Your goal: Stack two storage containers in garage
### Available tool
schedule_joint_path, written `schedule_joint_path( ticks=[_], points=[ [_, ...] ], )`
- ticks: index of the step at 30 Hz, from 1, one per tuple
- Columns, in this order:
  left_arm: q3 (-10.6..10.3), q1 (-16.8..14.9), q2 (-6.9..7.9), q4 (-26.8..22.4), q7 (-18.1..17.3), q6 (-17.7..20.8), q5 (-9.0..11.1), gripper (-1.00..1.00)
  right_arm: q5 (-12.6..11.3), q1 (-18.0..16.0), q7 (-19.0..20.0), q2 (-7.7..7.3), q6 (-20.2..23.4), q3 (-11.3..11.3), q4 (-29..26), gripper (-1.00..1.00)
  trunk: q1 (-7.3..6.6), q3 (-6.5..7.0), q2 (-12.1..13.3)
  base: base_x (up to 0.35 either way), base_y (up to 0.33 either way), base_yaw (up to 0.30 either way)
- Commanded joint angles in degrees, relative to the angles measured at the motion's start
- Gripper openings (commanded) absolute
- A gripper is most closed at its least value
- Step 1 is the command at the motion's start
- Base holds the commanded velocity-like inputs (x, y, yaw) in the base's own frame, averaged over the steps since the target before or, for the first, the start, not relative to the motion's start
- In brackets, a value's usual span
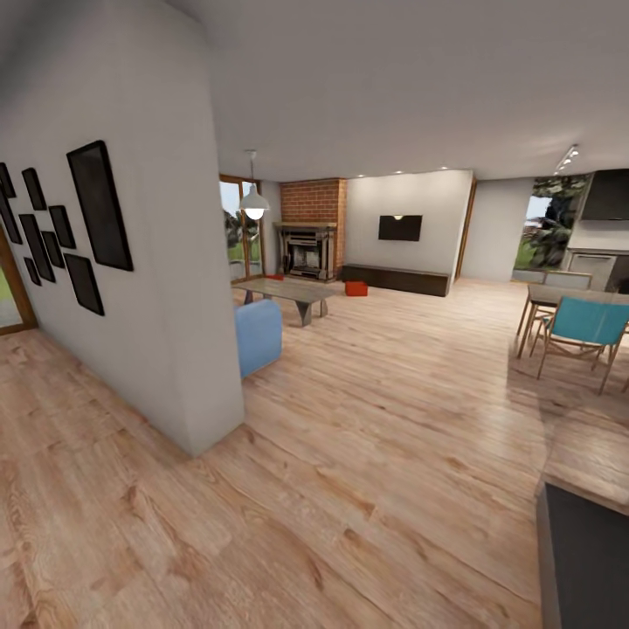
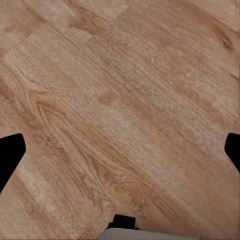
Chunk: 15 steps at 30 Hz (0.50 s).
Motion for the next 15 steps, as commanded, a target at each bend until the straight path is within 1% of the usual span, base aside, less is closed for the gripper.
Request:
schedule_joint_path(
  ticks=[1,15],
  points=[
    [-0.14,-0.03,-0.01,0.04,0.00,-0.19,0.35,1.00,0.09,0.02,-0.17,-0.01,-0.04,0.07,-0.09,1.00,0.04,-0.05,-0.03,0.325,0.000,0.000],
    [-0.14,-0.03,-0.01,0.04,0.00,-0.19,0.35,1.00,0.12,0.02,-0.17,-0.01,-0.04,0.06,-0.09,1.00,0.04,-0.05,-0.03,0.325,0.000,0.000]
  ],
)
